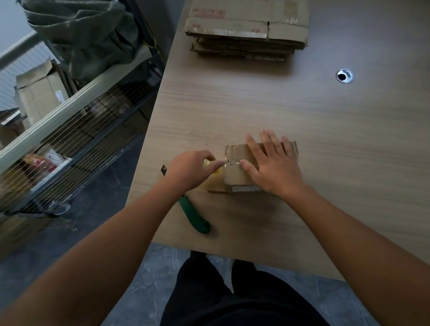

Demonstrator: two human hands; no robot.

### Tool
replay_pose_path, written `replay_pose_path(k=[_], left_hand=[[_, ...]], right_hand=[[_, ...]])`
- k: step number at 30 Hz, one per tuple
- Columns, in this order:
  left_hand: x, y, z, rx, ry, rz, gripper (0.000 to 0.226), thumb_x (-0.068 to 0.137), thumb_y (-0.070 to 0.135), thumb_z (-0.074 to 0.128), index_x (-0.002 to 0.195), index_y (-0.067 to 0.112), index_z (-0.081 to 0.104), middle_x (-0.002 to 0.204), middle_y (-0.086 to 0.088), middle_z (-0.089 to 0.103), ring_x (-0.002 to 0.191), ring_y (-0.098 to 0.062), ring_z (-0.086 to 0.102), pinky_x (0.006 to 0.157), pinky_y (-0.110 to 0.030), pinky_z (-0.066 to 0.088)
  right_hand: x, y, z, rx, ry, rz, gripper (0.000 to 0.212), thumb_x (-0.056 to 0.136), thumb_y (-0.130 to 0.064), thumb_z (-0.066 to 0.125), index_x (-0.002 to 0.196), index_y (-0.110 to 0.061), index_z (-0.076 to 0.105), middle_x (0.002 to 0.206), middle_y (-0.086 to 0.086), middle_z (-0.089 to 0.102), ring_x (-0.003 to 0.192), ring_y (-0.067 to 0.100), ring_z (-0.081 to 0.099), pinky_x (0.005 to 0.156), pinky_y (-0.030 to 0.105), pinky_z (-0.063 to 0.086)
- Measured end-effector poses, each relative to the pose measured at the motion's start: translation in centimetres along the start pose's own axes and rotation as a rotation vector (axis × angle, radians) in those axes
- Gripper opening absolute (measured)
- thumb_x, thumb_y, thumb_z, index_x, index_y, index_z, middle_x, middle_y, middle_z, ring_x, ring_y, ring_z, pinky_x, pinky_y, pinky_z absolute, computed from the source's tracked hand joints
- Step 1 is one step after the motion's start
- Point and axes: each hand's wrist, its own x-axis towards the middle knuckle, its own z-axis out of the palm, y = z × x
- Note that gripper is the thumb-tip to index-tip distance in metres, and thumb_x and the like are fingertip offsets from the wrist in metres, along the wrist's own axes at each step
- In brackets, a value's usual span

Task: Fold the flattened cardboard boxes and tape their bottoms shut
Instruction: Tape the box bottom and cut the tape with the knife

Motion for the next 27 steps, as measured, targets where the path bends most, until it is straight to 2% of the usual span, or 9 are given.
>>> replay_pose_path(k=[4,7,9,11,13,15,18,23,27], left_hand=[[0.1,-2.3,-1.3,0.084,-0.114,0.108,0.058,0.097,0.066,0.046,0.141,0.029,0.052,0.106,-0.002,0.07,0.09,-0.019,0.064,0.074,-0.035,0.052],[1.6,-2.6,-2.6,0.041,-0.183,0.227,0.068,0.098,0.058,0.052,0.157,0.045,0.021,0.11,0.001,0.066,0.096,-0.02,0.065,0.083,-0.038,0.055],[2.6,-2.4,-2.6,0.079,-0.235,0.343,0.071,0.1,0.056,0.049,0.154,0.057,0.002,0.115,0.0,0.066,0.098,-0.021,0.064,0.087,-0.039,0.054],[3.4,-2.4,-2.3,0.12,-0.279,0.415,0.07,0.102,0.058,0.044,0.152,0.062,-0.004,0.123,-0.005,0.067,0.103,-0.024,0.064,0.089,-0.04,0.053],[4.1,-2.7,-1.9,0.156,-0.304,0.455,0.069,0.101,0.059,0.043,0.152,0.062,-0.004,0.125,-0.006,0.067,0.098,-0.023,0.062,0.082,-0.037,0.051],[4.5,-2.9,-2.0,0.193,-0.291,0.479,0.07,0.101,0.058,0.045,0.153,0.06,-0.001,0.121,-0.007,0.069,0.088,-0.022,0.059,0.076,-0.035,0.048],[4.4,-2.9,-2.3,0.202,-0.249,0.522,0.069,0.101,0.057,0.046,0.156,0.056,0.004,0.12,-0.01,0.069,0.099,-0.031,0.065,0.082,-0.038,0.052],[4.3,-2.7,-2.1,0.254,-0.19,0.515,0.067,0.101,0.059,0.046,0.153,0.06,0.004,0.121,-0.01,0.069,0.111,-0.034,0.063,0.091,-0.046,0.053],[3.8,-2.8,-2.0,0.283,-0.157,0.513,0.067,0.102,0.059,0.043,0.154,0.058,0.002,0.118,-0.012,0.07,0.11,-0.035,0.064,0.091,-0.048,0.053]], right_hand=[[-0.2,-0.2,-0.2,0.016,0.019,-0.014,0.07,0.096,-0.069,0.013,0.159,-0.038,0.01,0.167,0.004,0.011,0.156,0.023,0.001,0.125,0.046,-0.009],[-0.1,-0.5,-0.1,0.037,0.06,-0.006,0.071,0.091,-0.07,0.015,0.153,-0.035,0.023,0.156,0.003,0.029,0.15,0.027,0.018,0.126,0.048,-0.001],[-0.2,-0.2,0.1,0.059,0.128,-0.006,0.072,0.093,-0.068,0.021,0.153,-0.029,0.03,0.154,0.007,0.033,0.149,0.03,0.022,0.126,0.049,0.004],[-1.1,-0.3,0.2,0.11,0.346,-0.028,0.067,0.097,-0.056,0.038,0.149,-0.014,0.042,0.151,0.015,0.04,0.147,0.036,0.028,0.125,0.051,0.013],[-3.0,-1.4,0.0,0.189,0.698,-0.093,0.053,0.098,-0.037,0.053,0.136,0.0,0.054,0.142,0.022,0.052,0.141,0.041,0.038,0.121,0.055,0.024],[-5.7,-4.8,0.3,0.244,0.865,-0.207,0.041,0.095,-0.025,0.061,0.124,0.005,0.062,0.129,0.024,0.06,0.132,0.04,0.048,0.113,0.055,0.037],[-8.6,-11.6,3.8,0.267,0.68,-0.354,0.04,0.091,-0.029,0.067,0.119,0.0,0.067,0.114,0.016,0.065,0.11,0.034,0.058,0.097,0.045,0.049],[-5.4,-18.0,11.4,0.261,0.167,0.11,0.074,0.085,-0.053,0.071,0.138,-0.005,0.053,0.126,0.017,0.057,0.11,0.037,0.055,0.086,0.049,0.052],[-3.9,-20.2,13.0,0.104,0.045,0.168,0.041,0.083,-0.031,0.079,0.111,-0.005,0.065,0.105,0.017,0.063,0.094,0.036,0.062,0.07,0.044,0.053]])
